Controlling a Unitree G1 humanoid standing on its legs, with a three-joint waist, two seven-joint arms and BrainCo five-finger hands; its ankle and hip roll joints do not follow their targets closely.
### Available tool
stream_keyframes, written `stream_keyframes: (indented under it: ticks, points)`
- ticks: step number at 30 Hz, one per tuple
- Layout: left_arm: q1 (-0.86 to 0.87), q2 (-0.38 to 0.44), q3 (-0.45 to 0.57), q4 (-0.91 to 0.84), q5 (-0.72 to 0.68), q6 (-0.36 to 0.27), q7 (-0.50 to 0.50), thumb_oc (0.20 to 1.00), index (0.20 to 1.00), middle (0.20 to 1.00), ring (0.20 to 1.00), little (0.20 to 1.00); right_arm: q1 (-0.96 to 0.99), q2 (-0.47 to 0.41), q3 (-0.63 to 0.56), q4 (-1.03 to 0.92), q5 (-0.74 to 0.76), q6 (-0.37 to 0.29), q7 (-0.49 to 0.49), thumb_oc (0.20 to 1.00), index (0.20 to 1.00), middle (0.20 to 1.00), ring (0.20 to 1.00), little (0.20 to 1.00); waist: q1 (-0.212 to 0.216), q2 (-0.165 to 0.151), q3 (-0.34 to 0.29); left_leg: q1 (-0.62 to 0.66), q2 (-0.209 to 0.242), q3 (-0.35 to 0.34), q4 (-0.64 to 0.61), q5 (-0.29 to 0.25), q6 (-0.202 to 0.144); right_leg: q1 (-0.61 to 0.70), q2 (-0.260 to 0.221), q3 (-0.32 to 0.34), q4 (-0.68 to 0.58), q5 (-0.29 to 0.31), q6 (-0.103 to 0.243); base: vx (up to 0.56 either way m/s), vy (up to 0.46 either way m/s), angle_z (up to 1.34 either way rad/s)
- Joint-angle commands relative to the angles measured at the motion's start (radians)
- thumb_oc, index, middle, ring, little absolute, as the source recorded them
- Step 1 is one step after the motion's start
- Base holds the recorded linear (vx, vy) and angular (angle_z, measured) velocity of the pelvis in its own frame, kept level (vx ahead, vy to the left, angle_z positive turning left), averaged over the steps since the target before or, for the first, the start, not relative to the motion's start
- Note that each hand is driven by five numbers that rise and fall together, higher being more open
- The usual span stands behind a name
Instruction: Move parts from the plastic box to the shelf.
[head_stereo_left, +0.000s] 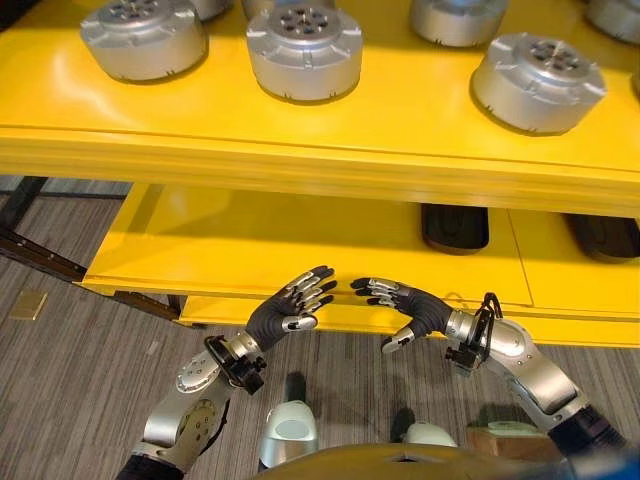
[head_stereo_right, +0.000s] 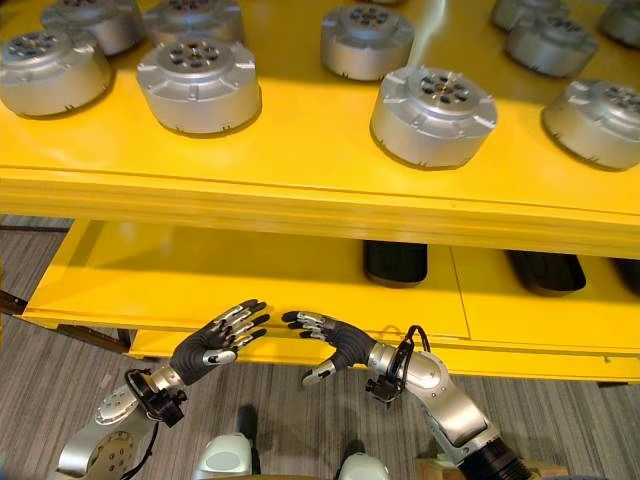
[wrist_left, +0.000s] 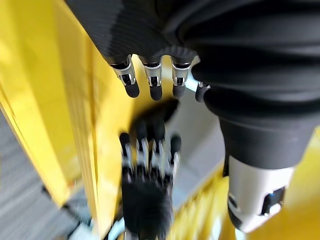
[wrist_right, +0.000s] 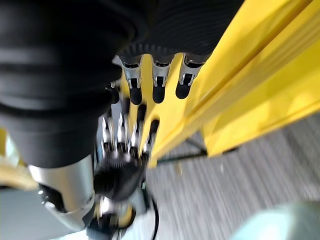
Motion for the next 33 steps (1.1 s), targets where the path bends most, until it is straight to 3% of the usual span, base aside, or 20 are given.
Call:
stream_keyframes:
  ticks: [1, 4, 5, 10, 14, 17, 19, 20, 21, 23, 26, 28, 30, 31, 32, 33]
  points:
    - [-0.049, 0.005, -0.037, -0.039, -0.185, 0.019, -0.187, 1.0, 1.0, 1.0, 1.0, 1.0, -0.068, -0.012, 0.021, -0.033, 0.128, -0.01, 0.157, 1.0, 1.0, 1.0, 1.0, 1.0, 0.006, 0.024, 0.009, 0.069, 0.074, 0.06, 0.014, 0.006, -0.028, -0.013, -0.038, -0.047, 0.023, 0.065, 0.048, 0.07, 0.096, -0.01]
    - [-0.046, 0.009, -0.016, -0.037, -0.251, 0.013, -0.217, 1.0, 1.0, 1.0, 1.0, 1.0, -0.063, -0.018, 0.005, -0.04, 0.218, -0.001, 0.133, 1.0, 1.0, 1.0, 1.0, 1.0, 0.003, 0.027, -0.003, 0.089, 0.069, 0.059, 0.007, 0.002, -0.026, 0.004, -0.035, -0.046, 0.014, 0.064, 0.048, 0.06, 0.125, -0.01]
    - [-0.035, 0.003, 0.031, -0.028, -0.249, 0.042, -0.28, 1.0, 1.0, 1.0, 1.0, 1.0, -0.04, 0.004, -0.055, -0.044, 0.302, 0.046, 0.08, 1.0, 1.0, 1.0, 1.0, 1.0, -0.006, 0.026, -0.012, 0.098, 0.062, 0.061, 0.015, -0.011, -0.022, 0.011, -0.033, -0.039, 0.014, 0.059, 0.047, 0.05, 0.218, -0.02]
    - [-0.009, -0.006, 0.082, -0.038, -0.255, 0.091, -0.402, 1.0, 1.0, 1.0, 1.0, 1.0, 0.03, 0.041, -0.182, -0.031, 0.377, 0.124, 0.035, 1.0, 1.0, 1.0, 1.0, 1.0, -0.032, 0.024, -0.012, 0.1, 0.037, 0.058, 0.046, -0.046, -0.006, 0.011, -0.029, -0.017, 0.027, 0.047, 0.048, 0.01, 0.225, -0.03]
    - [-0.02, -0.017, 0.092, -0.025, -0.193, 0.127, -0.498, 1.0, 1.0, 1.0, 1.0, 1.0, 0.091, 0.064, -0.271, -0.02, 0.347, 0.112, 0.006, 1.0, 1.0, 1.0, 1.0, 1.0, -0.063, 0.02, -0.007, 0.103, 0.006, 0.069, 0.064, -0.078, 0.017, 0.001, -0.039, 0.006, 0.051, 0.045, 0.063, -0.03, 0.33, -0.09]
    - [-0.055, 0.017, 0.056, -0.005, -0.09, 0.114, -0.519, 1.0, 1.0, 1.0, 1.0, 1.0, 0.108, 0.07, -0.319, -0.006, 0.346, 0.086, -0.104, 1.0, 1.0, 1.0, 1.0, 1.0, -0.089, 0.013, 0.009, 0.105, -0.017, 0.113, 0.082, -0.1, 0.041, -0.022, -0.081, -0.009, 0.088, 0.071, 0.1, -0.06, 0.333, -0.21]
    - [-0.071, 0.042, 0.015, 0.005, -0.016, 0.097, -0.505, 1.0, 1.0, 1.0, 1.0, 1.0, 0.124, 0.082, -0.339, 0.009, 0.312, 0.057, -0.257, 1.0, 1.0, 1.0, 1.0, 1.0, -0.113, 0.001, 0.031, 0.112, -0.04, 0.135, 0.085, -0.132, 0.051, -0.064, -0.118, 0.0, 0.096, 0.15, 0.147, -0.13, 0.286, -0.53]
    - [-0.07, 0.044, 0.004, 0.005, 0.011, 0.092, -0.499, 1.0, 1.0, 1.0, 1.0, 1.0, 0.128, 0.089, -0.349, 0.022, 0.309, 0.055, -0.336, 1.0, 1.0, 1.0, 1.0, 1.0, -0.122, -0.001, 0.042, 0.115, -0.046, 0.155, 0.076, -0.136, 0.053, -0.087, -0.132, -0.008, 0.086, 0.197, 0.155, -0.18, 0.222, -0.68]
    - [-0.065, 0.04, -0.002, 0.007, 0.043, 0.079, -0.484, 1.0, 1.0, 1.0, 1.0, 1.0, 0.127, 0.107, -0.355, 0.043, 0.292, 0.045, -0.347, 1.0, 1.0, 1.0, 1.0, 1.0, -0.124, -0.001, 0.051, 0.12, -0.046, 0.18, 0.069, -0.141, 0.052, -0.115, -0.138, -0.023, 0.091, 0.237, 0.155, -0.18, 0.135, -0.63]
    - [-0.041, 0.036, -0.01, 0.023, 0.083, 0.033, -0.451, 1.0, 1.0, 1.0, 1.0, 1.0, 0.125, 0.124, -0.361, 0.072, 0.204, -0.007, -0.415, 1.0, 1.0, 1.0, 1.0, 1.0, -0.127, 0.011, 0.063, 0.13, -0.042, 0.241, 0.042, -0.127, 0.051, -0.145, -0.144, -0.076, 0.142, 0.264, 0.155, -0.19, 0.117, -1.25]
    - [-0.027, 0.04, -0.007, 0.031, 0.091, -0.023, -0.368, 1.0, 1.0, 1.0, 1.0, 1.0, 0.126, 0.118, -0.371, 0.074, 0.143, -0.056, -0.513, 1.0, 1.0, 1.0, 1.0, 1.0, -0.126, 0.034, 0.063, 0.126, -0.045, 0.261, 0.022, -0.112, 0.069, -0.153, -0.152, -0.089, 0.268, 0.227, 0.147, -0.12, 0.103, -1.11]
    - [-0.02, 0.044, -0.011, 0.038, 0.108, -0.083, -0.249, 1.0, 1.0, 1.0, 1.0, 1.0, 0.119, 0.119, -0.38, 0.08, 0.093, -0.111, -0.597, 1.0, 1.0, 1.0, 1.0, 1.0, -0.125, 0.059, 0.056, 0.122, -0.047, 0.268, 0.005, -0.1, 0.085, -0.16, -0.157, -0.086, 0.384, 0.176, 0.123, -0.08, 0.026, -0.67]
    - [-0.011, 0.04, -0.011, 0.031, 0.083, -0.118, -0.193, 1.0, 1.0, 1.0, 1.0, 1.0, 0.097, 0.125, -0.381, 0.072, 0.017, -0.161, -0.656, 1.0, 1.0, 1.0, 1.0, 1.0, -0.111, 0.077, 0.046, 0.11, -0.038, 0.294, 0.008, -0.089, 0.086, -0.144, -0.156, -0.115, 0.429, 0.11, 0.099, -0.07, -0.102, -0.81]
    - [-0.007, 0.037, -0.003, 0.016, 0.063, -0.121, -0.16, 1.0, 1.0, 1.0, 1.0, 1.0, 0.074, 0.127, -0.379, 0.065, -0.07, -0.169, -0.736, 1.0, 1.0, 1.0, 1.0, 1.0, -0.098, 0.08, 0.039, 0.098, -0.028, 0.326, 0.021, -0.086, 0.082, -0.115, -0.15, -0.156, 0.406, 0.072, 0.085, -0.03, -0.285, -0.74]
    - [-0.006, 0.04, 0.005, -0.011, 0.038, -0.109, -0.114, 1.0, 1.0, 1.0, 1.0, 1.0, 0.042, 0.131, -0.376, 0.052, -0.176, -0.152, -0.838, 1.0, 1.0, 1.0, 1.0, 1.0, -0.08, 0.074, 0.032, 0.074, -0.011, 0.363, 0.049, -0.08, 0.071, -0.049, -0.12, -0.209, 0.284, 0.045, 0.065, 0.0, -0.321, -0.79]
    - [-0.001, 0.039, 0.008, -0.019, 0.029, -0.104, -0.098, 1.0, 1.0, 1.0, 1.0, 1.0, 0.029, 0.128, -0.367, 0.053, -0.199, -0.146, -0.87, 1.0, 1.0, 1.0, 1.0, 1.0, -0.074, 0.072, 0.032, 0.064, 0.009, 0.379, 0.064, -0.071, 0.059, -0.02, -0.093, -0.226, 0.218, 0.036, 0.052, 0.03, -0.396, -0.97]
